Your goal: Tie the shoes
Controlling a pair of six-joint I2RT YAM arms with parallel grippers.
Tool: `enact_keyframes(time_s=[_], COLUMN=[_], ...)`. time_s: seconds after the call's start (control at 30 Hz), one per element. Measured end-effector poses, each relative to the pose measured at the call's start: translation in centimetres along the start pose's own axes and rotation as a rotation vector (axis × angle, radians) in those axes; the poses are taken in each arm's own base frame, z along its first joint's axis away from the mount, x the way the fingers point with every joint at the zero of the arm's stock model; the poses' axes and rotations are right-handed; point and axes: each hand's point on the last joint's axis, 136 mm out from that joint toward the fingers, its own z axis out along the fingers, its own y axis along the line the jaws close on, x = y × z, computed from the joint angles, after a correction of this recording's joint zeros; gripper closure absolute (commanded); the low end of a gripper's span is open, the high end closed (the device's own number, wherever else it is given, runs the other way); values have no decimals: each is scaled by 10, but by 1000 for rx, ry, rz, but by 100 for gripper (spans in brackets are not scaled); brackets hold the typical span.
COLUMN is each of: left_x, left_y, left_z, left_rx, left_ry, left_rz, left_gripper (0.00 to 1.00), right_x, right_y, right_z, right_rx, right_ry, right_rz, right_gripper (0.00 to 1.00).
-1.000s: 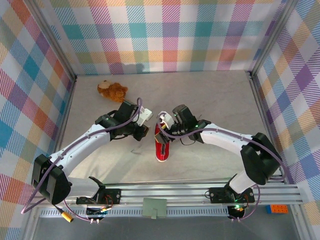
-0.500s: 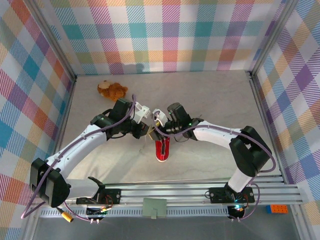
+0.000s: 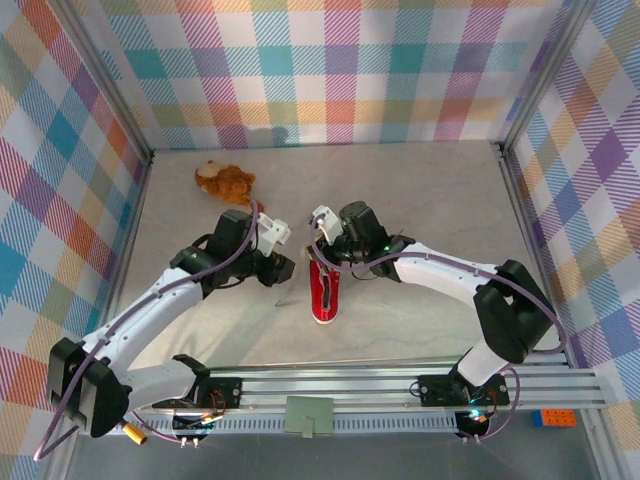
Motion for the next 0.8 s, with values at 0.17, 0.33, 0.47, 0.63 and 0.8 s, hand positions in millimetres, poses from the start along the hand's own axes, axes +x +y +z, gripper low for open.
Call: enact_keyframes(time_s=[0.17,0.33,0.47,0.63,0.8], left_x=[-5,-17,-25,-29,-23], left_y=[-7,-15,-16,-13,-12], left_z=[-5,-1,6,22,35], left_rx=[35,88,109,126,149], left_ry=[-110,-193,-227,-230,-202], left_rz=[62,104,122,131,139], left_gripper=[60,60,60,61,61], right_x=[5,6,9,11,14], right_y=[-3,-3,-2,0,2], right_z=[-1,-1,-2,-4,-5], right_rx=[22,21,17,9,-5], right_ry=[20,24,37,48,60], right_rz=[29,45,48,34,26], right_gripper=[100,100,100,100,100])
